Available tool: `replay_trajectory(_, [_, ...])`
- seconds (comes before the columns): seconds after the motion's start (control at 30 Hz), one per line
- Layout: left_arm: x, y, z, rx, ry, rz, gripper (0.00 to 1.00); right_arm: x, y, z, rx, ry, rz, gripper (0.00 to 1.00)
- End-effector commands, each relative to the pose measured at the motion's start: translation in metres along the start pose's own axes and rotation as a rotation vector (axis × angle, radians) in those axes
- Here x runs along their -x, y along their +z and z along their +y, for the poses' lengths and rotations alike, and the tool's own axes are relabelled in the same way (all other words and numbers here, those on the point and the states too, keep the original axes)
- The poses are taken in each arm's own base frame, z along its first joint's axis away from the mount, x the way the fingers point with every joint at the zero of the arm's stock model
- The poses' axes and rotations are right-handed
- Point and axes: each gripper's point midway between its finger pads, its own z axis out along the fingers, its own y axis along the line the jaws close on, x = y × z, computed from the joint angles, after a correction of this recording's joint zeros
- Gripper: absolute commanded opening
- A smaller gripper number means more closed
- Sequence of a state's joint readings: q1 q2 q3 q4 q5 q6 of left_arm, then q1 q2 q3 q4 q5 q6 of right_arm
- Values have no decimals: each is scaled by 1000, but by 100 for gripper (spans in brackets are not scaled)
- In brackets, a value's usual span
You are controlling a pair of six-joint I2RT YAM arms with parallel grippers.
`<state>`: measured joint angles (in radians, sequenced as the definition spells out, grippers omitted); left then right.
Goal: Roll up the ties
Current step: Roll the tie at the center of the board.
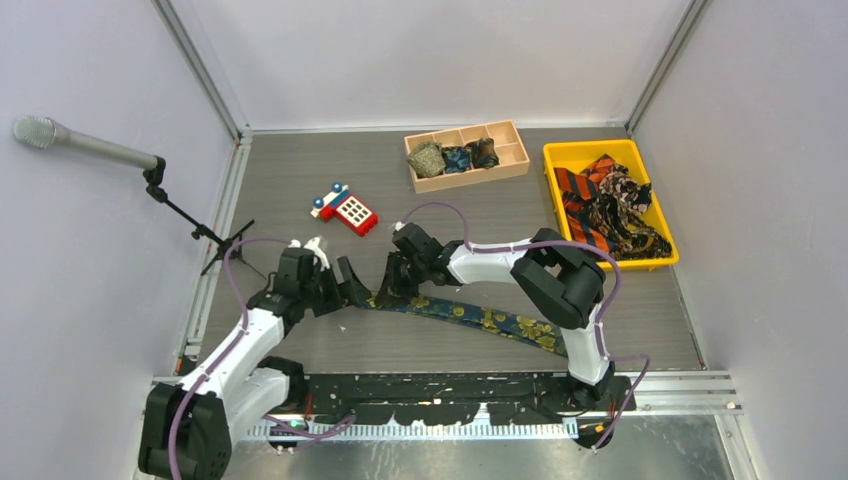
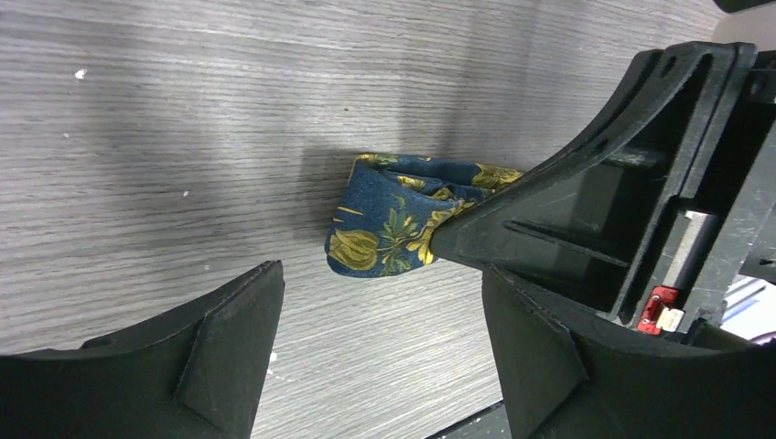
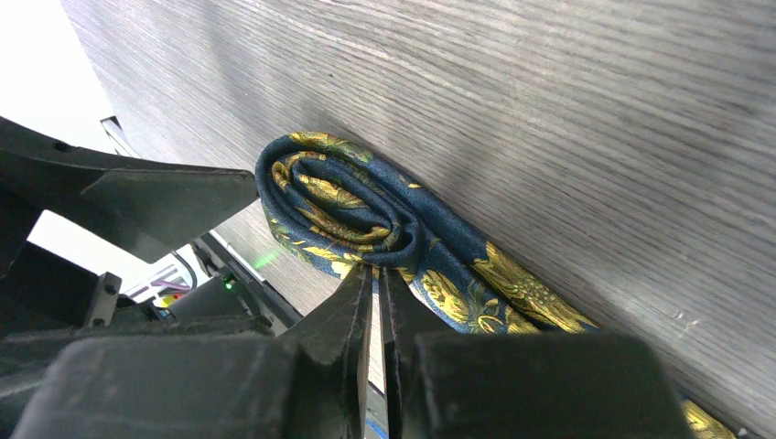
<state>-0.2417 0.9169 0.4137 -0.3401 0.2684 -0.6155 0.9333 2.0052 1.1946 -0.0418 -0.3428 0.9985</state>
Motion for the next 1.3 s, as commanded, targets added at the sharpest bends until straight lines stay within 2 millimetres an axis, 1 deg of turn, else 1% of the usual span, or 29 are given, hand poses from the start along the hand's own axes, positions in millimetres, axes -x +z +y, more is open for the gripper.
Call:
replay_trajectory(0.0, [10,5,-13,-110,-43,-41,80,-8,8,-35,-105,21,21,13])
replay_trajectory(0.17, [12,9,-5,-108,-78,-48,76,-6,7,-35,-100,22,21,13])
replay_trajectory(0.27, [12,12,1,-95,-128,-46,72,-6,7,-34,-99,22,25,13])
replay_trajectory(0.37, [9,16,5,-100,-173,-41,70,-6,8,-34,-98,23,25,13])
replay_trajectory(0.47, [8,21,4,-128,-197,-35,68,-6,8,-34,-99,25,26,13])
replay_trajectory(0.6, [3,25,7,-130,-215,-15,62,-6,9,-34,-99,25,28,13])
replay_trajectory(0.77, [3,28,5,-151,-235,-27,57,-5,10,-35,-100,28,32,13])
replay_trajectory(0.93, [3,27,5,-157,-233,-34,54,-4,10,-34,-97,31,32,13])
replay_trajectory(1.27, [3,27,-2,-202,-219,-26,45,-4,13,-34,-97,34,39,13])
